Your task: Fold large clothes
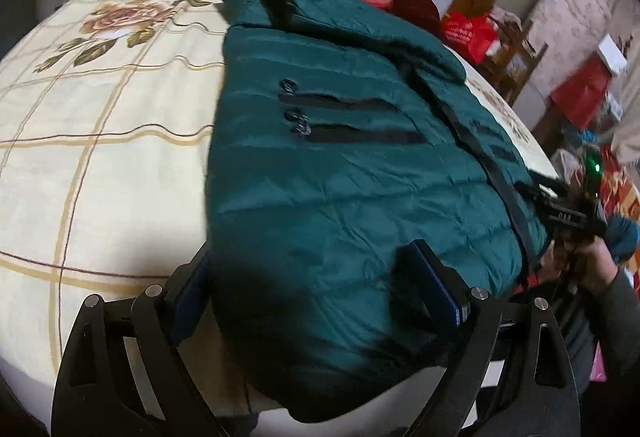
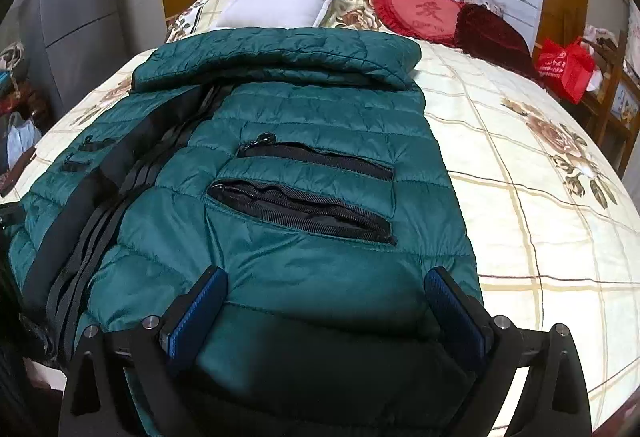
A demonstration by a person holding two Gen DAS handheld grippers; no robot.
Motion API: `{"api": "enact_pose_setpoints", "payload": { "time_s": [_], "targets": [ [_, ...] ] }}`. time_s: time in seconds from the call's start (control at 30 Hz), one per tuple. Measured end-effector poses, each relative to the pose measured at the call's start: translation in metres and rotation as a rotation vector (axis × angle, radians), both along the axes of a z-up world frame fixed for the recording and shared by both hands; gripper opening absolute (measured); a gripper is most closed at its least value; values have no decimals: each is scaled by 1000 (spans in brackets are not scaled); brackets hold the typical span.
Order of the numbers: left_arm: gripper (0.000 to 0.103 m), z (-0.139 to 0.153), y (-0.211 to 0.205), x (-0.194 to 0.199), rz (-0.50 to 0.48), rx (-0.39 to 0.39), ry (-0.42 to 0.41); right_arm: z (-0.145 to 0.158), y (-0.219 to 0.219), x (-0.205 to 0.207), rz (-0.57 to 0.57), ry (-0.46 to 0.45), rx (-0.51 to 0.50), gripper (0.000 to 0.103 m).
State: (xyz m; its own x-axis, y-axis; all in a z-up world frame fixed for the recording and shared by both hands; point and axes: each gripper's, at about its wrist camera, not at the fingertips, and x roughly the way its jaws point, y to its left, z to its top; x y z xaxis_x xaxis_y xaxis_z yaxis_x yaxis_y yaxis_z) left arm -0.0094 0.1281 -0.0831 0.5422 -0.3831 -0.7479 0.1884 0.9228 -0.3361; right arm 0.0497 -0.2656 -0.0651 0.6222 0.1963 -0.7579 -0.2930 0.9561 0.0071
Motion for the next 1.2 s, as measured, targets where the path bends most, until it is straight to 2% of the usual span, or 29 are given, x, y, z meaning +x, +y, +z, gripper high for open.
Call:
{"api": "enact_pose_setpoints", "payload": {
  "time_s": [0.1,0.27,0.37,0.47,0.57,0.73,0.8,0.93,1.07,1.13,1.2],
  "targets": [
    [91,3,-1,1,-56,-69,5,-1,-1,0,2,0,4,99],
    [91,1,-5,33,-64,-73,34,3,-2,0,11,5,22,99],
    [91,3,-8,45,-73,-90,36,24,-21,-9,-25,-86,95,98],
    [91,13,-15,34,-96,-71,-7,35,-69,-21,-138,-134,229,98],
    [91,22,-17,18,-100,-56,-69,22,-104,-26,-169,-66,353,98],
    [91,16,-17,12,-77,4,-86,-4,-115,-20,-122,67,393,98],
    [91,11,-17,13,-66,14,-76,-5,-112,-20,-77,81,425,98],
    [91,8,-18,15,-54,28,-68,-9,-102,-11,70,161,598,99],
    [91,-1,-20,20,-21,56,-30,-13,-104,1,83,167,655,97],
    [91,-2,-20,19,-11,56,-34,-14,-106,1,65,174,670,88],
    [91,-3,-20,18,-10,64,-32,-13,-99,-3,123,185,690,86]
  ]
}}
